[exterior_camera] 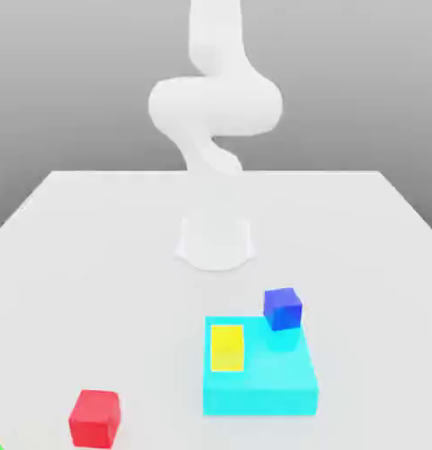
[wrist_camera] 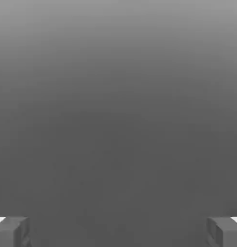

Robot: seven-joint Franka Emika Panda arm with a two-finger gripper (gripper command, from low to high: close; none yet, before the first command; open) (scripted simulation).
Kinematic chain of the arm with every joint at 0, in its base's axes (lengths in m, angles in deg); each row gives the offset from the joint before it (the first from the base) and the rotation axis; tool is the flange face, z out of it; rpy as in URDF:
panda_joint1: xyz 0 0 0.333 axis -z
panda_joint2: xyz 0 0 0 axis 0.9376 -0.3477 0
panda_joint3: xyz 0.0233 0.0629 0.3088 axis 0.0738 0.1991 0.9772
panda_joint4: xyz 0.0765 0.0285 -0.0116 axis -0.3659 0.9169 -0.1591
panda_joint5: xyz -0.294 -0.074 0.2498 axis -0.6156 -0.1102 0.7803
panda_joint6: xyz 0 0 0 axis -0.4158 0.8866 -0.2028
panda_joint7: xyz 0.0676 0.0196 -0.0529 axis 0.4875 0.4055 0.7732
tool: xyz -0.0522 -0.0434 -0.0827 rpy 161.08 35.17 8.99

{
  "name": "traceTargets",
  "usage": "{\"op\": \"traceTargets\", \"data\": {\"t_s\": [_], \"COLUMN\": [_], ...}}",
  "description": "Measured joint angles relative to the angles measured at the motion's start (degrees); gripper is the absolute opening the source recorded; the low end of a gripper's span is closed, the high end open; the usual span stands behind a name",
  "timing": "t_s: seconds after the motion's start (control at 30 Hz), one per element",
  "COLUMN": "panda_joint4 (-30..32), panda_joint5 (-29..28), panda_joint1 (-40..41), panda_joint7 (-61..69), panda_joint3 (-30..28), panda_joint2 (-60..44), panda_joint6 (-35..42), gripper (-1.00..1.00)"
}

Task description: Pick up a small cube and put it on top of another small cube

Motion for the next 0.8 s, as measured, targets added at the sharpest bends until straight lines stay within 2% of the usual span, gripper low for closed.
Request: {"op": "traceTargets", "data": {"t_s": [0.43, 0.8], "panda_joint4": [3.0, 5.7], "panda_joint5": [6.4, 9.8], "panda_joint1": [-1.9, 2.0], "panda_joint7": [10.9, 18.7], "panda_joint3": [-9.5, -12.2], "panda_joint2": [-27.4, -49.9], "panda_joint6": [-9.6, -17.9], "gripper": [0.0, 0.0]}}
